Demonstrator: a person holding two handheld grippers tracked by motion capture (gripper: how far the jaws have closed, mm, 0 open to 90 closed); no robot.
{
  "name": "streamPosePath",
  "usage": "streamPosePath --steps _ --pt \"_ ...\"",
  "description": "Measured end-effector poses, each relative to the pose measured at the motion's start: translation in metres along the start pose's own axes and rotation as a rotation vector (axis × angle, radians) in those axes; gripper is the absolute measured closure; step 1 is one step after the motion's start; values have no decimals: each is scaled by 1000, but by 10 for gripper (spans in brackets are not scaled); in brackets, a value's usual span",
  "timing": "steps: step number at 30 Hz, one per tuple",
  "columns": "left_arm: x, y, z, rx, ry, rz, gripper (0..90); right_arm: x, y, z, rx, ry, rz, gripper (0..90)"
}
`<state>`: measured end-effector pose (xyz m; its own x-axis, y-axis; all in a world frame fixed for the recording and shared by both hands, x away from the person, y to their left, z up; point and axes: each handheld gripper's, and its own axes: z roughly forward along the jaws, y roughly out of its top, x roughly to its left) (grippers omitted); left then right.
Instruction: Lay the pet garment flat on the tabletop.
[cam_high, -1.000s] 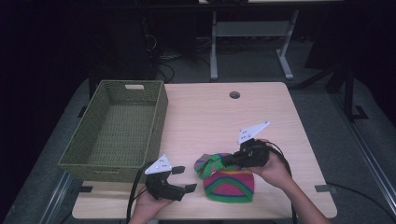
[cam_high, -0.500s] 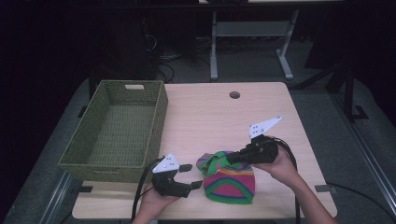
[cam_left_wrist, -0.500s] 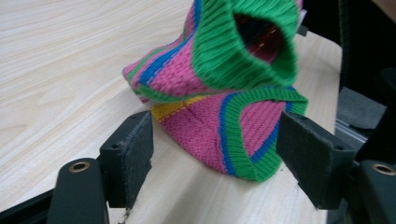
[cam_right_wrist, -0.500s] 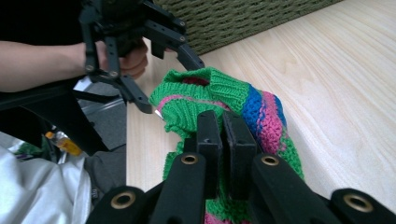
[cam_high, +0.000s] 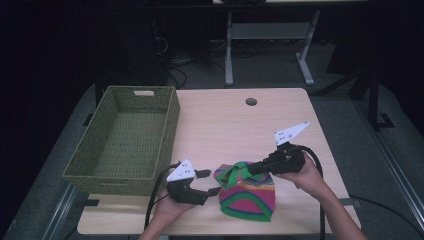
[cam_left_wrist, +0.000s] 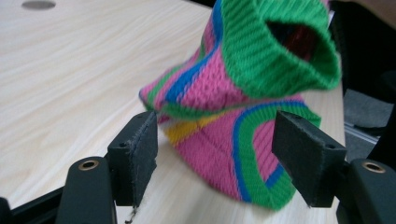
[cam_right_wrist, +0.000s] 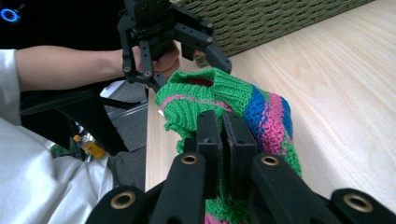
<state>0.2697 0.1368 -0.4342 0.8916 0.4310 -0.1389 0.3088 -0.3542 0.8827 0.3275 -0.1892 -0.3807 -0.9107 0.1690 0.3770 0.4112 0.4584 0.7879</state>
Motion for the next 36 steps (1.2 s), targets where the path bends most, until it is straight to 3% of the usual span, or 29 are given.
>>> streamPosePath --steps 4,9,13,24,36 --pt "-3 6 7 1 9 48 348 -3 -1 1 2 15 10 862" --pt "-6 10 12 5 -6 94 640 -6 -2 3 17 17 14 862" --pt "-6 12 12 -1 -11 95 811 -8 -3 4 29 8 21 861" --pt "-4 21 5 -21 -2 79 833 -10 -11 -1 36 -21 20 855" --pt "-4 29 2 -17 8 83 833 -7 -19 -20 -27 -43 27 852"
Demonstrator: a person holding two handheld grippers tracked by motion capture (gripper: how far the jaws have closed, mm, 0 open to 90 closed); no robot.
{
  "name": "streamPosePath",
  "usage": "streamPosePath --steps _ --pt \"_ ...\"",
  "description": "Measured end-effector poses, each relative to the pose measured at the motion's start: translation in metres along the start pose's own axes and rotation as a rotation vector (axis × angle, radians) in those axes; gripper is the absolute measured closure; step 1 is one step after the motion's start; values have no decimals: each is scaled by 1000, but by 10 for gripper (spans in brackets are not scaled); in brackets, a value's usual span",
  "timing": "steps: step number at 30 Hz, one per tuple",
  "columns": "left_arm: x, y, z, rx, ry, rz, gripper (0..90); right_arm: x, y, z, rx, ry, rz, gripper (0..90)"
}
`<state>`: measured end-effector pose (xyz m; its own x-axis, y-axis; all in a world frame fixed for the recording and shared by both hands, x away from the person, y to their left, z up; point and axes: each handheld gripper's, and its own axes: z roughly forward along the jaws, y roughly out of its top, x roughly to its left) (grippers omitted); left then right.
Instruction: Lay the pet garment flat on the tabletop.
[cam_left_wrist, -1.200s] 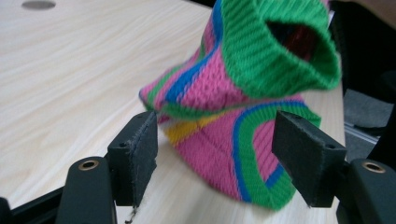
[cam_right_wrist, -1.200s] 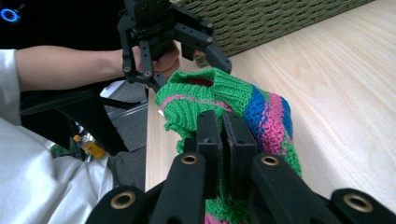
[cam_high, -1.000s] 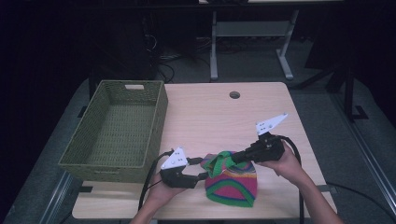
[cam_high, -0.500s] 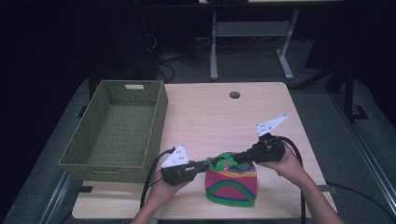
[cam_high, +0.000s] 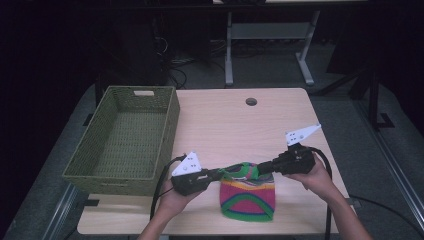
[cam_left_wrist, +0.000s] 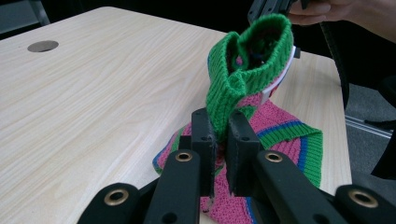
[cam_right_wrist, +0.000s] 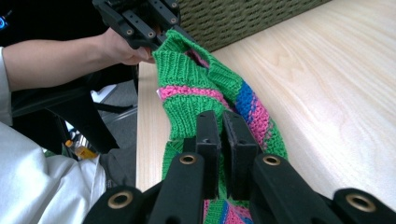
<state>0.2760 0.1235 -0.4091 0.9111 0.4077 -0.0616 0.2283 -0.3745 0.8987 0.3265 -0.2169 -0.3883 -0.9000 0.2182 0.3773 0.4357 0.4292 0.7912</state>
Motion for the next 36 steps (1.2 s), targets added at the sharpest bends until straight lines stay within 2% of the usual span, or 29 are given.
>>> streamPosePath --steps 4,11,19,26,29,36 --pt "1 4 0 1 3 -1 833 1 -1 -7 -19 -14 0 852" --pt "8 13 3 18 17 -33 832 5 -2 -14 -41 -53 -12 852" --pt "11 21 4 19 6 -51 831 5 -2 -15 -42 -73 -18 851" --pt "11 28 1 38 12 -53 830 5 0 -12 -53 -87 -24 850" --pt "13 33 2 50 21 -44 830 5 0 -10 -53 -92 -23 850" --pt "21 39 6 60 31 -53 829 1 0 -10 -64 -97 -9 850"
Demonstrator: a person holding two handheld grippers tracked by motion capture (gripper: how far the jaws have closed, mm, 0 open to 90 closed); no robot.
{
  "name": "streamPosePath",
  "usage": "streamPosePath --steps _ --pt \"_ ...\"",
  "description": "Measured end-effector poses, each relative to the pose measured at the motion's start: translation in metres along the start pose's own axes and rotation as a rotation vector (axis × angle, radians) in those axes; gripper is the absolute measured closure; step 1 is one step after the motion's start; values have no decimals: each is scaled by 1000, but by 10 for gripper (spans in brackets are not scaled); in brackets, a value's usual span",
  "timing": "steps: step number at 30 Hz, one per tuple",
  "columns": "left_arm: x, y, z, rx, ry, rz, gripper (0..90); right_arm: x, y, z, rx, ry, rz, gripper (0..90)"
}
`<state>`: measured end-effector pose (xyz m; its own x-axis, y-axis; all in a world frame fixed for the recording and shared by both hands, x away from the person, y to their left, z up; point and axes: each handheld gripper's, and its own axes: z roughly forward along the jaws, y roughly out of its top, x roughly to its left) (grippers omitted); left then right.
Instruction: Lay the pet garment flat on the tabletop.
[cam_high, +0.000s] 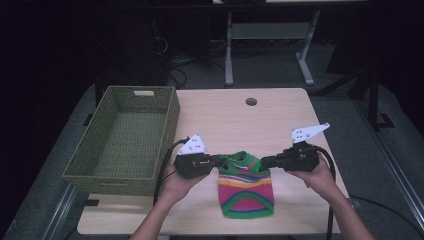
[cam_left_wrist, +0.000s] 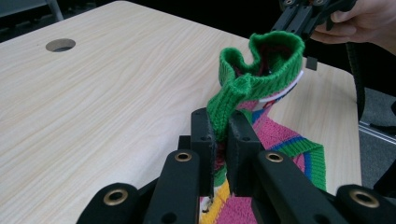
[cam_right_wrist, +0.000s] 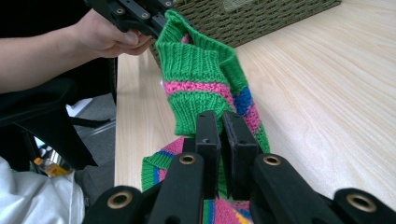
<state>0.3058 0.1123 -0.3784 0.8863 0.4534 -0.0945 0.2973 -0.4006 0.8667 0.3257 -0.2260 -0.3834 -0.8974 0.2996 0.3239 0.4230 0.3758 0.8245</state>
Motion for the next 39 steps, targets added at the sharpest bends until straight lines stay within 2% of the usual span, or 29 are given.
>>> streamPosePath --steps 16,23,27,30,32,34,35,36,37,38,39 --pt "15 5 12 -3 8 -29 827 -7 5 1 22 -45 11 850" --pt "22 4 17 5 16 -45 823 -10 8 4 51 -64 16 845" --pt "28 6 24 18 21 -50 823 -15 12 4 68 -81 25 846" --pt "34 8 33 9 17 -70 820 -23 14 3 65 -104 42 846" --pt "39 10 39 6 33 -76 816 -30 16 3 67 -131 56 844" --pt "45 13 46 0 69 -90 796 -39 19 3 51 -168 76 819" --pt "50 16 51 -9 104 -104 758 -46 23 4 44 -205 87 782" --pt "55 19 55 -21 151 -128 673 -55 29 6 29 -246 101 739" --pt "60 21 58 -39 182 -159 600 -66 35 6 7 -266 127 706" --pt "66 24 63 -60 204 -199 566 -75 41 7 -9 -306 151 657" --pt "66 24 63 -60 204 -199 538 -87 46 7 -27 -366 179 621"
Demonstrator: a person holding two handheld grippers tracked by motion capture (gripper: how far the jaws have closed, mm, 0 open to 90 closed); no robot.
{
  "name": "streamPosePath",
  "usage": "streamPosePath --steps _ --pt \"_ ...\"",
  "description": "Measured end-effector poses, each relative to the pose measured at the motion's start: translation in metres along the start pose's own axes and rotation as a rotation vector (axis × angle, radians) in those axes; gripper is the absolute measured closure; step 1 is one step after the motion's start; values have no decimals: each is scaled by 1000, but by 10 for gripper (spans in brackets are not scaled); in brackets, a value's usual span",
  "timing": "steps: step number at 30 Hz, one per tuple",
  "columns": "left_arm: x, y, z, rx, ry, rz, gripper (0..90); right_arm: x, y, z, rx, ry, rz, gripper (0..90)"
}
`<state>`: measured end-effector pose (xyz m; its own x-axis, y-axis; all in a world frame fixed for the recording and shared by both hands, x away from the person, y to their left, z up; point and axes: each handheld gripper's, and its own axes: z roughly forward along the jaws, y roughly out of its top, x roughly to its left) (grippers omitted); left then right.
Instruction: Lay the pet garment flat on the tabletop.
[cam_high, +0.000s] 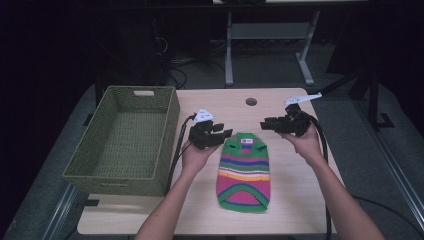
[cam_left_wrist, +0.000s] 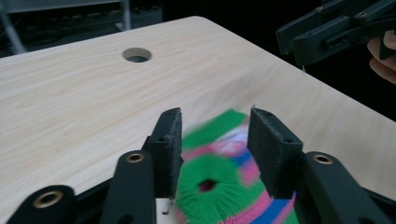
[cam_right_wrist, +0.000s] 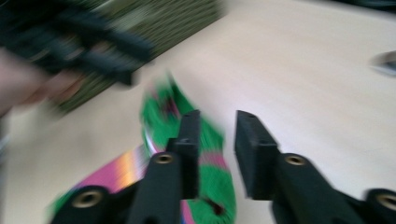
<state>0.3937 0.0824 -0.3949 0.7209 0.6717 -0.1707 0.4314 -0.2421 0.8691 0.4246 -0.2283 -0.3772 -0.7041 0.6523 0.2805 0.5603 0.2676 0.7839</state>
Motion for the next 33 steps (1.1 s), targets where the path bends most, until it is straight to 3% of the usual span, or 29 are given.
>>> streamPosePath --steps 3,5,6,7,13,20,23,27,33 --pt "0 -1 5 15 9 -7 509 -7 -1 3 5 6 33 622" --pt "-3 -6 6 41 0 27 498 -7 -11 5 65 30 22 614" --pt "-3 -6 6 41 0 27 494 -7 -11 5 65 30 22 614" --pt "-4 -9 6 52 -10 26 492 -5 -22 6 91 36 17 601" --pt "-8 -20 2 74 -54 29 487 -5 -48 6 136 69 35 579" --pt "-16 -32 -7 104 -103 47 505 6 -61 -3 154 83 13 556" --pt "-18 -38 -10 124 -128 62 593 13 -66 -8 167 87 3 603" --pt "-26 -45 -14 160 -160 94 740 26 -73 -12 179 102 -25 758" --pt "-36 -51 -20 206 -187 145 899 44 -82 -11 222 129 -74 891"
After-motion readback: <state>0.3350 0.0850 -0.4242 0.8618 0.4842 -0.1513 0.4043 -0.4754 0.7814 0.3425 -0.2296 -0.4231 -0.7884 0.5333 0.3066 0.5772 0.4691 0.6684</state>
